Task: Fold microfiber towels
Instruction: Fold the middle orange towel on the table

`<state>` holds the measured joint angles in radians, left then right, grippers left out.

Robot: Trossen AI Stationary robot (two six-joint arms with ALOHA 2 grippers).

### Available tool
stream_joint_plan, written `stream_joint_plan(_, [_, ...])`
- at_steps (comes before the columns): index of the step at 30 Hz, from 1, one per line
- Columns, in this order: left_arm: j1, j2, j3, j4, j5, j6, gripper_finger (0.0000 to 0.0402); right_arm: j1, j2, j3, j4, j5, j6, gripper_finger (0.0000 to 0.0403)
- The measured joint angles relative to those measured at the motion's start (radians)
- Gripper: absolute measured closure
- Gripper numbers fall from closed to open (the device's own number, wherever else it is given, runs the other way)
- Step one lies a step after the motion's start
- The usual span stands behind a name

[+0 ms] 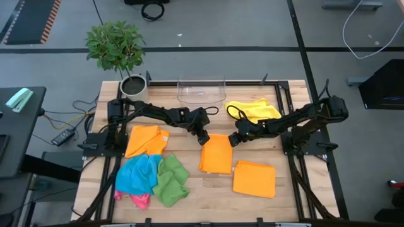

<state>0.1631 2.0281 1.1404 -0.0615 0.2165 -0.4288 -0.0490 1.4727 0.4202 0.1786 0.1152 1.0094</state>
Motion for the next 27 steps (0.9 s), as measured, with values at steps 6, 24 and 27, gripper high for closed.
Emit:
stream_joint_plan(6, [-0.003,0.003,-0.002,0.026,-0.009,0.021,0.038,0.0,0.002,-0.001,0.0,0.014,-0.036,0.0377])
stream_joint_plan(24, [-0.005,-0.249,-0.004,-0.041,-0.002,0.23,0.0391,0.04,-0.207,0.052,-0.1,0.031,-0.343,0.0398])
stream_joint_plan(27, [-0.012,-0.272,-0.005,-0.125,-0.002,0.308,0.039,0.073,-0.224,0.058,-0.148,0.065,-0.409,0.0399])
